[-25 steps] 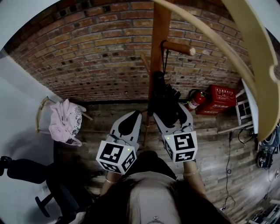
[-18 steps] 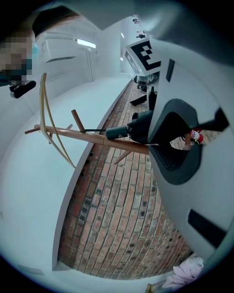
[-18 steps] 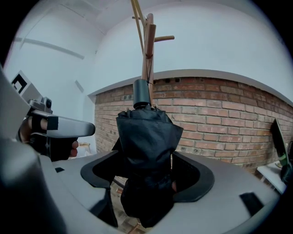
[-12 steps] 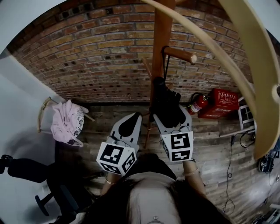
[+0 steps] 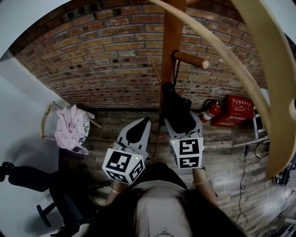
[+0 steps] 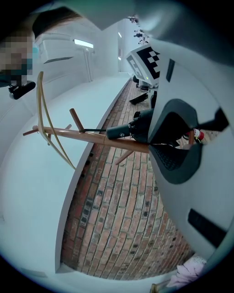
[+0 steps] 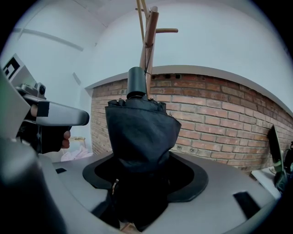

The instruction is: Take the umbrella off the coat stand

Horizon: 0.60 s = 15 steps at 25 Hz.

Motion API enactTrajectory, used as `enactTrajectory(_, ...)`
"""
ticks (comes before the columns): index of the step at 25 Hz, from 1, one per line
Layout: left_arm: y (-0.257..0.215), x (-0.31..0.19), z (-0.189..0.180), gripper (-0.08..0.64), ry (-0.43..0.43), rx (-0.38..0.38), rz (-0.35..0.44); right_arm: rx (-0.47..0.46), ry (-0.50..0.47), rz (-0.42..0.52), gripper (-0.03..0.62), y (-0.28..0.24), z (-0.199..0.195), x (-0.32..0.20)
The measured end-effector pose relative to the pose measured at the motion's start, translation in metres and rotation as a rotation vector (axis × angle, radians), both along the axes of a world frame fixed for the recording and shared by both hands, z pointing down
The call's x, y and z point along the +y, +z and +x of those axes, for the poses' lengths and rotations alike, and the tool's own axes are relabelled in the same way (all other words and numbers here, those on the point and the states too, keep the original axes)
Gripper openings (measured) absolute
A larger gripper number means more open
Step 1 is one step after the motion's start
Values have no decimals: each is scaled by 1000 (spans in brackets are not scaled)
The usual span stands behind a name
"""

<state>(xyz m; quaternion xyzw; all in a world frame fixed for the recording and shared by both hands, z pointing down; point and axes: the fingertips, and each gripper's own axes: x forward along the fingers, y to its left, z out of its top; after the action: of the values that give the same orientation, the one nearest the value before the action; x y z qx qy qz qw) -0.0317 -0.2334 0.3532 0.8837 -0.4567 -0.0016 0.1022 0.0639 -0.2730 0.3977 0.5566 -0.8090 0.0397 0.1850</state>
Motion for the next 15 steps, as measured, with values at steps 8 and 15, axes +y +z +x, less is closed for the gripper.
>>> enactTrajectory(8,-5,0,2,8,-17,0,9,-5,-17,-1,284,-2,-2,0)
enactTrajectory(15,-11,3,1,8,-37,1,14,-7,-31,-8,278,-6,-1,3)
